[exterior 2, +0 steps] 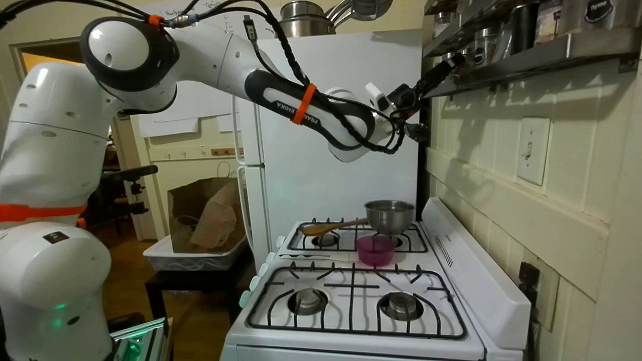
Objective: Straighten up the fallen spice bottle
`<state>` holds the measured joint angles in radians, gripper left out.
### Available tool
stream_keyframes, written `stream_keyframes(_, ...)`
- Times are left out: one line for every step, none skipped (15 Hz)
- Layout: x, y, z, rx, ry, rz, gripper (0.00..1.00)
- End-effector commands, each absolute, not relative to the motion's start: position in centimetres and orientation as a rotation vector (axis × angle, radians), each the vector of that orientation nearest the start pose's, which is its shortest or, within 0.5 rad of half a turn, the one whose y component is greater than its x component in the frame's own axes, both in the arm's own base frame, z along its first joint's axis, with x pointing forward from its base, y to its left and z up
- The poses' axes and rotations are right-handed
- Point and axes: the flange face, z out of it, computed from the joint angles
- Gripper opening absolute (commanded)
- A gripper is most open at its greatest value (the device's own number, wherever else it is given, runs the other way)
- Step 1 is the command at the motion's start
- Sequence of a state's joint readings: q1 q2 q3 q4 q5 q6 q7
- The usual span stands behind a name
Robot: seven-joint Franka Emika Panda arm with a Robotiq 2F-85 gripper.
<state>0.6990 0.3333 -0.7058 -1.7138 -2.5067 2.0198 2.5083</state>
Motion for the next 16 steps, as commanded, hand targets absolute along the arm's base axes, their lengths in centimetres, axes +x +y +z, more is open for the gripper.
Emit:
stream_keyframes(67.7,2.6,57.0,1.186,-0.223,2.247,0.27)
stream_keyframes(67.6,2.9,57.8,1.200,-0.234,2.243,0.27)
stream_keyframes(67.3,3.3,59.3,1.205,-0.235,2.246,0.27)
stream_keyframes(67.2,3.7,59.9,1.224,-0.243,2.239,0.27)
stream_keyframes(67.2,4.0,60.5,1.240,-0.253,2.233,0.26)
stream_keyframes(67.2,4.2,60.9,1.265,-0.261,2.225,0.26)
stream_keyframes(67.1,4.3,61.3,1.283,-0.265,2.215,0.26)
stream_keyframes(67.1,4.2,61.3,1.314,-0.277,2.205,0.26)
stream_keyframes(67.1,4.2,61.3,1.347,-0.288,2.190,0.26)
stream_keyframes(67.1,4.0,61.3,1.371,-0.304,2.174,0.26)
stream_keyframes(67.1,3.9,61.2,1.398,-0.322,2.159,0.26)
stream_keyframes(67.1,3.8,61.1,1.424,-0.346,2.150,0.26)
stream_keyframes(67.1,3.7,61.0,1.443,-0.361,2.142,0.26)
stream_keyframes(67.2,3.7,61.0,1.459,-0.376,2.136,0.26)
stream_keyframes(67.2,3.7,60.9,1.470,-0.387,2.139,0.26)
stream_keyframes(67.3,3.8,61.0,1.477,-0.402,2.152,0.26)
